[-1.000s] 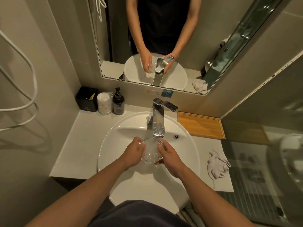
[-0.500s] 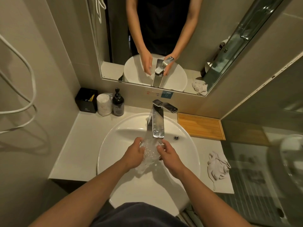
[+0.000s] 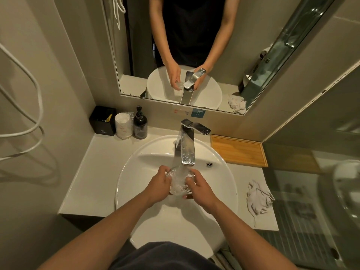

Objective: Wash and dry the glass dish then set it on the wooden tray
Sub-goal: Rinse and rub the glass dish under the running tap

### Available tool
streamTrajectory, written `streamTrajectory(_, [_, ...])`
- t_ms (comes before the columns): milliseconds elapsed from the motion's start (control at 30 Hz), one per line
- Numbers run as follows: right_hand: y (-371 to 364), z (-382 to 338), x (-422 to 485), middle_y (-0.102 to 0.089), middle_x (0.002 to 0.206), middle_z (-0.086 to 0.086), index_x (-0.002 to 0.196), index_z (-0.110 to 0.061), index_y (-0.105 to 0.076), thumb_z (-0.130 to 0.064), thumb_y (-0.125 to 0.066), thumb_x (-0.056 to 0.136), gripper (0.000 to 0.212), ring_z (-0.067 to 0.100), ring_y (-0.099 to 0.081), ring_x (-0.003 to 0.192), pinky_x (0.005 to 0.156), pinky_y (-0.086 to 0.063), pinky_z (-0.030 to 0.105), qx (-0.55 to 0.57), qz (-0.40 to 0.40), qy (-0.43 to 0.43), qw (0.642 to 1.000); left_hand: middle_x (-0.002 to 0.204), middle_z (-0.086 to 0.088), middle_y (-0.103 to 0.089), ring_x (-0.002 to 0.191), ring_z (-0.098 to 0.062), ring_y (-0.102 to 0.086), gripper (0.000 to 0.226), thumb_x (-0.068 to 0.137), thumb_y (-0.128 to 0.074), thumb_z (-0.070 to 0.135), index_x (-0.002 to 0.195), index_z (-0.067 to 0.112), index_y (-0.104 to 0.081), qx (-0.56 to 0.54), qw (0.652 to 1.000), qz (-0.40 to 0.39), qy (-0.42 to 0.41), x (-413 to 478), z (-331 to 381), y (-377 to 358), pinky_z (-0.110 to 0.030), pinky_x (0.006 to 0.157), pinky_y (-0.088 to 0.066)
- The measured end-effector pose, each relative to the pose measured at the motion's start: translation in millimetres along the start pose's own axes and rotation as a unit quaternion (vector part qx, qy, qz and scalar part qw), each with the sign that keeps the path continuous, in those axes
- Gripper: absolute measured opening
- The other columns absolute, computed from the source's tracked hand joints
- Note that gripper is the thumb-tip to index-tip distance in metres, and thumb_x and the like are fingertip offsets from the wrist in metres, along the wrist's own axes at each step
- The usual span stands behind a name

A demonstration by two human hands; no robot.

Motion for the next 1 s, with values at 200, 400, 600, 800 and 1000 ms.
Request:
streamTrajectory(200, [5, -6, 0, -0.066, 0.124, -0.005, 0.139, -0.025, -0.051, -0.024, -0.055, 0.103, 0.036, 0.011, -0.064, 0.105, 0.093, -0.053, 0.033, -0.083, 0.019, 0.055, 0.995, 0.122, -0.010, -0.065, 0.104, -0.025, -0.062, 0.037, 0.102, -0.043, 0.008, 0.138, 0.012, -0.045, 0.094, 0.992, 0.007, -0.086, 4, 15, 4, -0.031, 0.084, -0.047])
streamTrajectory(400, [11, -8, 5, -0.065, 0.118, 0.001, 0.130, -0.020, -0.053, -0.021, -0.049, 0.106, 0.025, 0.023, -0.065, 0.105, 0.094, -0.056, 0.049, -0.138, 0.013, 0.058, 0.989, 0.123, -0.017, -0.063, 0.105, -0.028, -0.062, 0.034, 0.102, -0.041, 0.009, 0.135, 0.008, -0.038, 0.098, 0.991, -0.018, -0.085, 5, 14, -2, -0.036, 0.089, -0.050])
streamTrajectory(600, [16, -11, 7, -0.058, 0.123, -0.001, 0.128, -0.029, -0.056, -0.024, -0.056, 0.104, 0.024, 0.013, -0.058, 0.115, 0.101, -0.049, 0.036, -0.141, 0.026, 0.085, 0.986, 0.120, -0.015, -0.063, 0.098, -0.024, -0.060, 0.029, 0.101, -0.042, 0.007, 0.130, 0.010, -0.043, 0.120, 0.986, -0.016, -0.115, 9, 18, -3, -0.032, 0.082, -0.047])
streamTrajectory(800, [17, -14, 8, -0.068, 0.114, -0.006, 0.127, -0.024, -0.057, -0.023, -0.060, 0.101, 0.026, 0.003, -0.065, 0.093, 0.084, -0.053, 0.027, -0.146, -0.001, 0.089, 0.985, 0.128, -0.018, -0.059, 0.111, -0.030, -0.059, 0.039, 0.102, -0.046, 0.013, 0.141, 0.009, -0.041, 0.123, 0.986, -0.024, -0.110, 12, 16, -4, -0.034, 0.092, -0.046])
streamTrajectory(1000, [19, -7, 8, -0.069, 0.114, -0.007, 0.126, -0.028, -0.058, -0.025, -0.061, 0.100, 0.027, 0.011, -0.068, 0.099, 0.089, -0.058, 0.041, -0.114, 0.020, 0.064, 0.991, 0.120, -0.015, -0.062, 0.101, -0.026, -0.060, 0.029, 0.100, -0.046, 0.006, 0.129, 0.008, -0.045, 0.122, 0.985, -0.013, -0.120, 13, 18, -1, -0.030, 0.077, -0.042])
Point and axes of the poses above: each hand's wrist, its own x-axis towards the middle knuckle, its own y-axis out of the back of the hand, z = x × y, the point moved 5 cm from there along x, towards the middle knuckle
